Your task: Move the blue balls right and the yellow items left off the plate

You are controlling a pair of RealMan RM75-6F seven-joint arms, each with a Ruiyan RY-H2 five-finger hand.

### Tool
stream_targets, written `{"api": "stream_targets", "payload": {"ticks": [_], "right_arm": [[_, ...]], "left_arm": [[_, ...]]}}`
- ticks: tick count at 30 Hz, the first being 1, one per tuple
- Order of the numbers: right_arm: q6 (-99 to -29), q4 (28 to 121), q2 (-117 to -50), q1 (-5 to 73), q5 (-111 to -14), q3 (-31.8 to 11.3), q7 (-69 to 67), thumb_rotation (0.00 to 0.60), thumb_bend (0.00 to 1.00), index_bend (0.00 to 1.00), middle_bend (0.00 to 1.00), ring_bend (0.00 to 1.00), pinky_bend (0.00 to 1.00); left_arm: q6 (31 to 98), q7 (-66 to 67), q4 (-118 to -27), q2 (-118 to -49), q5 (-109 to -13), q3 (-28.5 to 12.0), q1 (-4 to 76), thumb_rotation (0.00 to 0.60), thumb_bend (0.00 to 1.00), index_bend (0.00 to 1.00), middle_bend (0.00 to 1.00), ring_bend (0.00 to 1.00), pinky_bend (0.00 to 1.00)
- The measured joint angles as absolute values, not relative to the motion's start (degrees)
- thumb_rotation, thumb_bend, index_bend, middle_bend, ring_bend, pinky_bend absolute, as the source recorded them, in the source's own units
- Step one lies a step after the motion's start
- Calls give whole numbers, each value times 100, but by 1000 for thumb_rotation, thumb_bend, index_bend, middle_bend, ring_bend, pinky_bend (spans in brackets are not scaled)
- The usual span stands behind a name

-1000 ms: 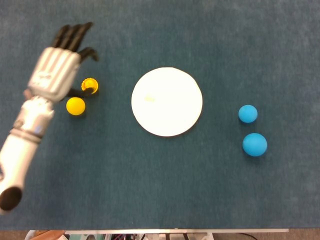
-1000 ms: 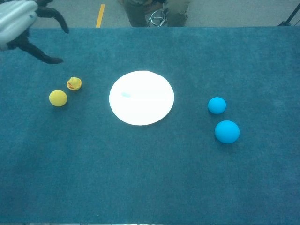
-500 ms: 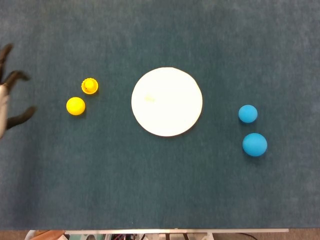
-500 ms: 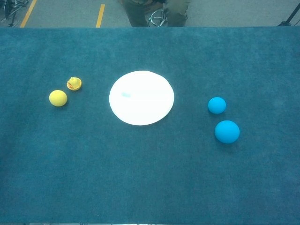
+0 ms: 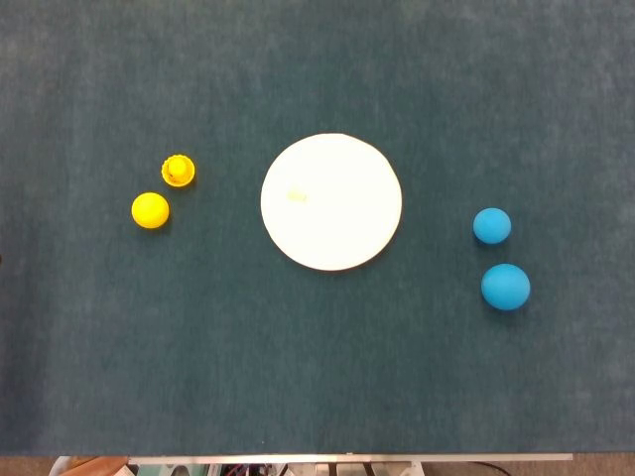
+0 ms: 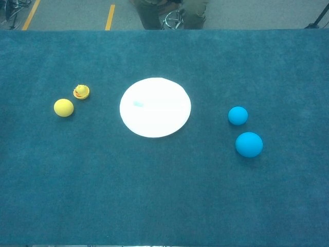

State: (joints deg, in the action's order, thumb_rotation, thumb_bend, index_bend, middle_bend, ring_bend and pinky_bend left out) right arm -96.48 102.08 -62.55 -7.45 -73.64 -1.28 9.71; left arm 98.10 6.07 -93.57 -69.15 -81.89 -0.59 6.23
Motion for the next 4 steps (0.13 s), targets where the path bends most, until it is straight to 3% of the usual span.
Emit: {"api": "stream_targets", "payload": {"ticks": [4], "right_arm": [[-9470, 10109, -6281, -711, -7332, -181, 854, 600, 0, 309, 189, 26, 73]], "left_arm": [[9688, 701, -9343, -6992, -8188, -85, 593, 600, 12, 422, 123, 33, 1]]}}
